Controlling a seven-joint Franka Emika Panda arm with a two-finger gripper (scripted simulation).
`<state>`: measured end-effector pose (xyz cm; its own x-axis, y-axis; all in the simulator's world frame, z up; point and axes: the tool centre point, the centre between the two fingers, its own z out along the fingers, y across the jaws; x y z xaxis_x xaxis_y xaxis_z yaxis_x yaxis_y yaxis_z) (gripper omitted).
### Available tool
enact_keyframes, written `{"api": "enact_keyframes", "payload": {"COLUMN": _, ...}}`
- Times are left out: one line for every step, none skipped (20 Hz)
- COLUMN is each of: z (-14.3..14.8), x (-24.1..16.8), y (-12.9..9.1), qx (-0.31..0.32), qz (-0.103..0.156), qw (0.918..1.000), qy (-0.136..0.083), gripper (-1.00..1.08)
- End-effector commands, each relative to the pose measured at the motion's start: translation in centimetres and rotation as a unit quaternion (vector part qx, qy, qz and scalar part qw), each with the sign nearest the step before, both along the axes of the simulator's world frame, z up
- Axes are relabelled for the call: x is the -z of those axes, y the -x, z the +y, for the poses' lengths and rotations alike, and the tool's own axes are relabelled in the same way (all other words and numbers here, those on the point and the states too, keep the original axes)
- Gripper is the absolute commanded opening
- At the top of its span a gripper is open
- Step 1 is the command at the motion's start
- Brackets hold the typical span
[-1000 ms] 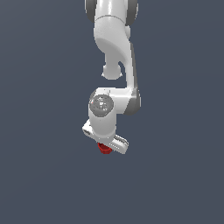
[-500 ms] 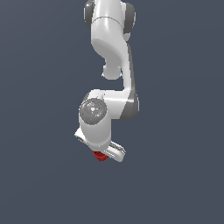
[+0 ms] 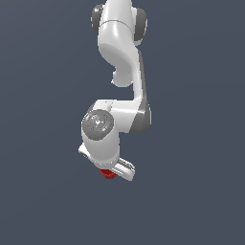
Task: Pick up the object and move it to a goal position.
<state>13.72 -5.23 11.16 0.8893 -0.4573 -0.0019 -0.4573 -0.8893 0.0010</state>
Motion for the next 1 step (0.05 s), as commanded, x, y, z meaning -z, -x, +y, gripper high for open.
{"api": "enact_keyframes", "payload": {"z": -0.02, "x": -0.17, "y": -0.15, "qx": 0.0, "qz": -0.001, "qw": 1.0, "qy": 0.0, "gripper": -1.0}}
